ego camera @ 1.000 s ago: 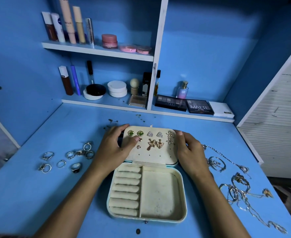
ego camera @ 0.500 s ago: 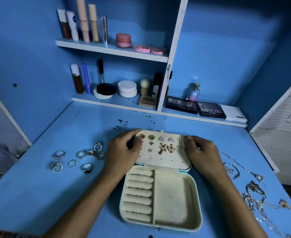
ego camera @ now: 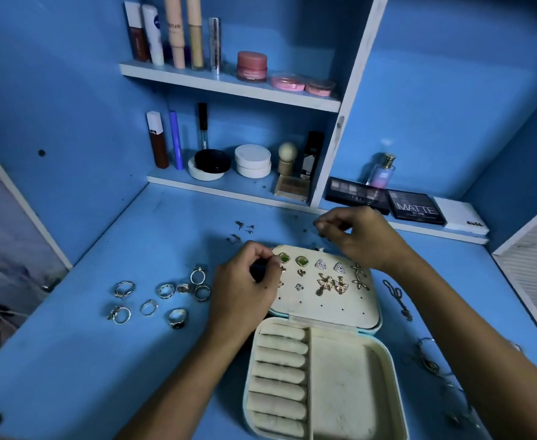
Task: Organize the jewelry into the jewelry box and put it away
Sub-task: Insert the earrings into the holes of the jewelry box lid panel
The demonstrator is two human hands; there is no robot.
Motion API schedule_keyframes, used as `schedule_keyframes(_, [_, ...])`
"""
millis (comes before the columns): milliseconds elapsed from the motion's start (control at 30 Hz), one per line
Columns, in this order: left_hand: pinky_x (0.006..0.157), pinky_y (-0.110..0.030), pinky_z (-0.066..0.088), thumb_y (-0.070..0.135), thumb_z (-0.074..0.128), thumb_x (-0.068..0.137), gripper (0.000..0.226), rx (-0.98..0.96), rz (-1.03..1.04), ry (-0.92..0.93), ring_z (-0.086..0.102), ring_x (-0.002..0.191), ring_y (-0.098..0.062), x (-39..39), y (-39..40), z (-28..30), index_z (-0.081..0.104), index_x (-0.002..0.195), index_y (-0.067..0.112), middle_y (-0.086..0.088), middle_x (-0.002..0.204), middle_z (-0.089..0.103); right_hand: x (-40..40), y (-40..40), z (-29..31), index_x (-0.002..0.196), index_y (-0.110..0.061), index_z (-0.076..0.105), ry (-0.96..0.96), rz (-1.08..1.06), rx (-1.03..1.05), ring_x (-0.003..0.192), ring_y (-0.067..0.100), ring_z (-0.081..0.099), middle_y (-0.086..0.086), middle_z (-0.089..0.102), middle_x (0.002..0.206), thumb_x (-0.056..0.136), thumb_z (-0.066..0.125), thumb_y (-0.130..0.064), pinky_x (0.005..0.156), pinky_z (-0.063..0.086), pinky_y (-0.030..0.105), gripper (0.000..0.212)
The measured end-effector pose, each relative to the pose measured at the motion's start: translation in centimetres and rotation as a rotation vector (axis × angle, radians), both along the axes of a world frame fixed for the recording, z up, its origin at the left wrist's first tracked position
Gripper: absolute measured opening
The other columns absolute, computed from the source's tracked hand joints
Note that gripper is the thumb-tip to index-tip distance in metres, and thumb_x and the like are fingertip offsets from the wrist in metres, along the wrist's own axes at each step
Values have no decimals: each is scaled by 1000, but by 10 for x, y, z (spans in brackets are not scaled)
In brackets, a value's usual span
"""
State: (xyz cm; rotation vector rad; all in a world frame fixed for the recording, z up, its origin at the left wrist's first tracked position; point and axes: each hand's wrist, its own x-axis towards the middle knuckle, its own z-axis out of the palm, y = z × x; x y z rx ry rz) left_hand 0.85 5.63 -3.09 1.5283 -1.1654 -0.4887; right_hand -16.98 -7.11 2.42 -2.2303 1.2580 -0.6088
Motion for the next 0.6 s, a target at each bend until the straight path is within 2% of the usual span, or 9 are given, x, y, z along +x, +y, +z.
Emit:
schedule_keyframes(67, [63,-12,46,17,71,87,15,-3,8,16,66,73,-1,0,0,0,62,77,24,16,74,70,17,-10,0,94,-22,76,19,73,5,71,-3,63,-13,73,80,94,69,-23,74,47,16,8])
schedule_keyframes(167, [62,-18,48,21,70,88,16,-1,16,40,65,67,-3,1,-2,-2,61,75,25,15,72,70,45,-22,-1,99,-19,78,35,178,2,67,-8,60,-19,69,78,92,71,-21,71,43,7,10])
schedule_keyframes(267, [63,-27,51,32,67,87,15,-10,11,60,64,65,-5,1,-3,-1,62,77,22,13,72,69,70,-29,1,100,-19,79,97,284,-47,81,-3,62,-15,71,85,91,72,-23,73,40,2,12])
schedule_keyframes(333, [60,-28,50,37,63,85,18,-11,11,63,61,62,-6,1,-3,-1,62,77,21,12,71,68,84,-35,0,100,-19,79,122,345,-46,81,-5,62,-14,73,90,91,73,-24,76,41,4,12])
schedule_keyframes(433, [59,-32,52,37,63,85,20,-26,10,73,63,63,-10,0,-4,0,63,77,19,10,70,68,101,-41,-2,99,-20,80,157,384,-8,86,-1,65,-11,76,94,89,75,-26,83,49,16,13])
schedule_keyframes(533, [61,-32,52,36,64,85,20,-35,11,67,65,65,-11,-1,-4,2,64,77,18,10,70,69,115,-42,-2,101,-19,80,222,420,7,87,2,65,-7,77,98,89,74,-26,80,47,12,15])
schedule_keyframes(600, [60,-30,52,36,64,84,20,-40,16,56,64,64,-9,-1,-4,2,64,76,18,11,70,68,123,-41,-2,100,-20,80,264,440,19,85,2,65,-7,77,96,88,74,-26,80,49,16,14])
